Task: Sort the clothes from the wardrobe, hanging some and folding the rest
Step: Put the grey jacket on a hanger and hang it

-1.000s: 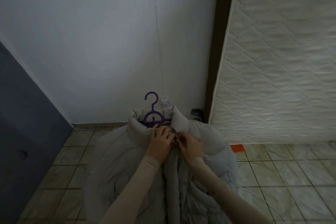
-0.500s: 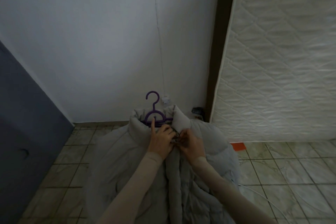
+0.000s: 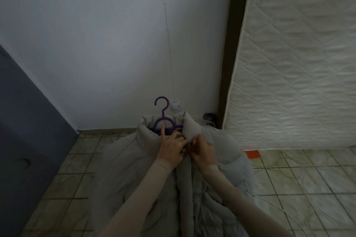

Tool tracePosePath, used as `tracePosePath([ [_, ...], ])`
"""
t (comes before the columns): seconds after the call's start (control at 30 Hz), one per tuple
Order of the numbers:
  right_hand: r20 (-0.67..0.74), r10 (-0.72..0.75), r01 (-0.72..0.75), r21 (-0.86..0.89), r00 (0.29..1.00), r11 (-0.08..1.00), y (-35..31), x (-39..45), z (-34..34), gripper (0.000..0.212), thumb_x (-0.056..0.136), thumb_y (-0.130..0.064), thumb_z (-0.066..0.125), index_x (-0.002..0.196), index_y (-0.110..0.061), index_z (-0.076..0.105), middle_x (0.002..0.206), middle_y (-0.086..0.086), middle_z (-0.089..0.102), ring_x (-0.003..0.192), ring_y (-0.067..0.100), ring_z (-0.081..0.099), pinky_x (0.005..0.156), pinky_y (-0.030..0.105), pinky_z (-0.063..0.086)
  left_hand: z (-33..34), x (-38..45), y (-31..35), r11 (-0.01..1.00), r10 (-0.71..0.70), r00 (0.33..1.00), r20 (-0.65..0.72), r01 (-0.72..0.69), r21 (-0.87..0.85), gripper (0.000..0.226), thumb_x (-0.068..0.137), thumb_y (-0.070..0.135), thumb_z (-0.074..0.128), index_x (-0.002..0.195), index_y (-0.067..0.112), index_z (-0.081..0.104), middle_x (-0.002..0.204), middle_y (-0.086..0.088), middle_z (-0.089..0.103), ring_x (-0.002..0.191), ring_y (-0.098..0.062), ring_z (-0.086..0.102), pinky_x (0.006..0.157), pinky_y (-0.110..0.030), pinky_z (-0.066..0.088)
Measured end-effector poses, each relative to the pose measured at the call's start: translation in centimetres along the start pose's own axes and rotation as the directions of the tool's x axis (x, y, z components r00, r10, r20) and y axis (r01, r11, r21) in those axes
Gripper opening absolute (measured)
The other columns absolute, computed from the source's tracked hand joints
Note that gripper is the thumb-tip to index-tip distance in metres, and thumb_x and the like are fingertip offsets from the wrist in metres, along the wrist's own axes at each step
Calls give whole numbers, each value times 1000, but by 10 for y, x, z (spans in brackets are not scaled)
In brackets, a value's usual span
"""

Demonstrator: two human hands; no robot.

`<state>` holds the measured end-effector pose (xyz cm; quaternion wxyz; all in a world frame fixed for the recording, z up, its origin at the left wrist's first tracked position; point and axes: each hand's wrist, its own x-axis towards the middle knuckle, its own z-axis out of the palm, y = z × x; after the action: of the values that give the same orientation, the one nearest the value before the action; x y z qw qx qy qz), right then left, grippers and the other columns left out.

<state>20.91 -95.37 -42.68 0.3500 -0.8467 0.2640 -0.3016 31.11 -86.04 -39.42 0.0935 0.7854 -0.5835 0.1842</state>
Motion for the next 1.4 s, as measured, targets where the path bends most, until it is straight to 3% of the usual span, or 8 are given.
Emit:
tracePosePath([
  [0.17,116,42,-32,-90,992,995,-4,1,-2,26,78,-15,71,96,-8,54,80,-1,63,78,26,64,71,29,45,-4,-2,-5,995,-31,999,8,31,-98,37,38,30,89,68,25,67,73,11,67,79,-15,66,106,-59,23],
  [0.37,201,-1,39,-187,980,982,-14,0,-15,43,79,-36,53,117,-16,49,106,1,63,100,24,59,88,32,37,-10,-19,-20,915,-141,987,76,160,-370,45,72,27,57,114,12,62,109,-6,65,107,-24,60,112,-42,23],
  [0.47,183,-70,119,-273,981,955,-21,8,-21,48,79,-39,53,123,-22,51,114,5,57,104,26,54,88,36,37,-17,-22,-27,859,-123,990,69,141,-492,39,73,25,47,102,7,66,104,-10,67,98,-26,64,95,-30,46],
  [0.7,318,-179,333,-539,931,774,-45,32,-25,31,79,-44,64,101,-22,68,126,8,52,115,31,50,89,48,40,-21,-30,-29,819,-151,989,11,131,-558,20,71,19,56,83,9,68,99,-9,70,98,-16,60,89,-19,42],
  [0.83,276,-252,369,-571,928,733,-50,32,-30,30,43,-39,89,62,-27,69,86,-2,66,79,24,66,64,44,52,-20,-29,-24,801,-211,976,-51,143,-581,11,70,11,63,78,6,69,90,-13,70,92,-11,55,85,-19,42],
  [1.0,245,-265,351,-444,933,825,-46,24,-35,10,63,-27,77,70,-21,73,76,-2,69,86,25,67,87,63,39,-27,-22,-16,801,-277,960,-48,203,-563,17,68,7,65,83,6,71,82,-13,66,77,-21,64,75,-20,44],
  [1.23,234,-124,209,-386,964,898,-49,21,-44,24,87,-29,61,108,-21,69,115,0,64,121,17,47,113,35,11,-33,-9,-8,844,-204,979,-29,161,-511,18,72,16,57,82,6,67,92,-10,64,93,-15,51,82,-20,39],
  [1.4,358,-57,184,-331,932,926,-50,27,-49,26,91,-30,55,115,-26,66,126,-4,59,123,15,44,107,30,22,-37,-5,-9,859,-125,986,114,165,-485,20,76,-3,63,96,-2,64,103,-18,62,102,-32,55,85,-22,34],
])
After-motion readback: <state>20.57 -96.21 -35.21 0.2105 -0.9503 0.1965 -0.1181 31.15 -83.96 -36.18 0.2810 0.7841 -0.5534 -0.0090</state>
